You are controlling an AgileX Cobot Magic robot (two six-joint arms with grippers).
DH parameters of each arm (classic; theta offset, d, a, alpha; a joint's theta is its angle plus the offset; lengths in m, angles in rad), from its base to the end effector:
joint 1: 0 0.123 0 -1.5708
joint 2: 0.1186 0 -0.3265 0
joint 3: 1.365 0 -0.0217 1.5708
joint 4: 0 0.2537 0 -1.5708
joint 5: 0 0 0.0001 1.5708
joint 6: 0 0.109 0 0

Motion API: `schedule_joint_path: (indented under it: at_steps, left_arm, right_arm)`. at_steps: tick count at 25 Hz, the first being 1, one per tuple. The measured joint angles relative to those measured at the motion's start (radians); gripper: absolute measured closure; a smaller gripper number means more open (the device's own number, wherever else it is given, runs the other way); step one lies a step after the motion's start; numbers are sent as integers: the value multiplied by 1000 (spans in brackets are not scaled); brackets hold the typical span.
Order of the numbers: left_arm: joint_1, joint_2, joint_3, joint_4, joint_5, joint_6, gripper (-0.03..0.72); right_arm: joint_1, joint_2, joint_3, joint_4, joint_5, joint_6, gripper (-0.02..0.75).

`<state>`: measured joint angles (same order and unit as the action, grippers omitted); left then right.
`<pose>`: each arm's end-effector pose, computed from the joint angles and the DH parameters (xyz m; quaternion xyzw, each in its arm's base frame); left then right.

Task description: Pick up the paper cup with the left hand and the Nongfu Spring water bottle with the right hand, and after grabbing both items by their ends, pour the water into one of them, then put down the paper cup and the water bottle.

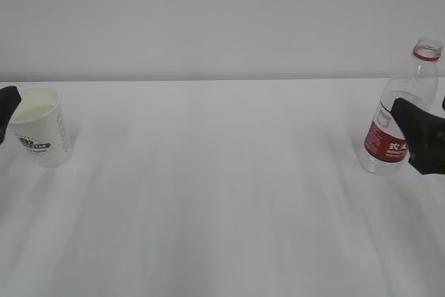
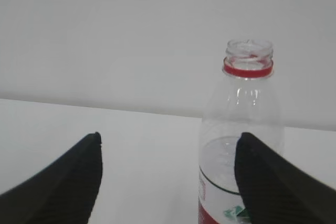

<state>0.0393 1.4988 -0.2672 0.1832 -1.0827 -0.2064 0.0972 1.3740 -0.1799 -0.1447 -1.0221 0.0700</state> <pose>0.2477 -0.0078 0.2196 -0.0030 0.7307 -0.0863 0.6772 0.2128 0.0342 0.2216 -0.0795 0.7335 0.0762 0.6707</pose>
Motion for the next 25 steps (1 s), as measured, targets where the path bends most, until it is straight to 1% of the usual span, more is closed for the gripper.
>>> schedule_joint_path:
  at_steps: [7, 10, 16, 20, 25]
  left_arm:
    - [0, -72, 0, 2, 7, 0, 55]
    - [0, -108, 2, 2, 18, 0, 55]
    - [0, -206, -15, 2, 129, 0, 59]
    - [0, -289, -60, 2, 264, 0, 65]
    - [0, -404, -104, 2, 380, 0, 74]
  right_arm:
    - [0, -150, -61, 0, 200, 0, 146]
    - [0, -203, -66, 0, 223, 0, 146]
    - [0, -273, -66, 0, 279, 0, 146]
    - [0, -299, -66, 0, 288, 0, 146]
    - [0, -320, -66, -6, 309, 0, 146]
